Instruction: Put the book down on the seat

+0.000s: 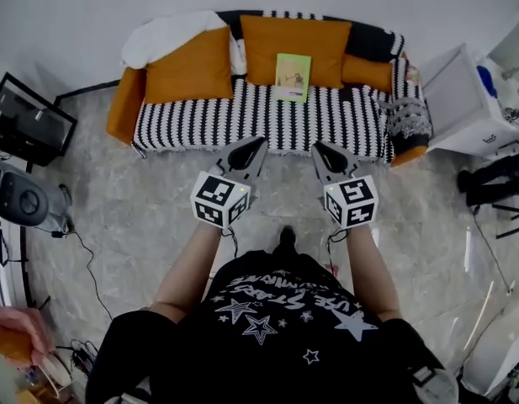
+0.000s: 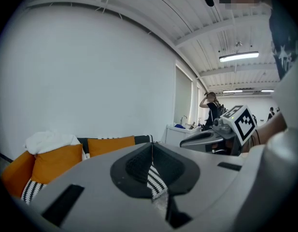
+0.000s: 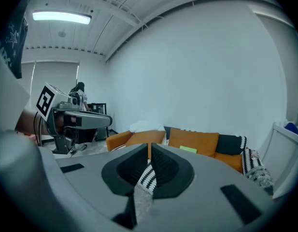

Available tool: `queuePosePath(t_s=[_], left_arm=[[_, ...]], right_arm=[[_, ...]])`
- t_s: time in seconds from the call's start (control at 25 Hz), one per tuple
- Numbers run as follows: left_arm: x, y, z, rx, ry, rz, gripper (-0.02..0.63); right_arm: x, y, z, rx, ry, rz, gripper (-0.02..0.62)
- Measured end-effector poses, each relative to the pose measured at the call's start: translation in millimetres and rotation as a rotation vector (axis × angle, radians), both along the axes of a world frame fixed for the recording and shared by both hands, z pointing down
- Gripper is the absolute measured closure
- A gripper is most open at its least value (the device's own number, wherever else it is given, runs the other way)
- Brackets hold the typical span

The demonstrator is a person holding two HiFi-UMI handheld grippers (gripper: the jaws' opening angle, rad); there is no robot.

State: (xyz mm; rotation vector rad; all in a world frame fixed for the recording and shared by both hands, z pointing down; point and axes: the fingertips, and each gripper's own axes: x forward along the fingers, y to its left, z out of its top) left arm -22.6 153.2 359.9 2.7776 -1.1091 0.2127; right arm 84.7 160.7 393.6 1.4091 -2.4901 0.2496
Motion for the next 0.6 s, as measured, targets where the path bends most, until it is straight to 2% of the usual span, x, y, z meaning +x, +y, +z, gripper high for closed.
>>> queuePosePath(t_s=[0.6], left_arm=[[-50.4, 51.6, -6.1, 0.004, 0.02, -0.004, 0.595]], right_arm=[[-40.2, 55.3, -13.9, 0.03, 0.014, 0.036, 0.557]])
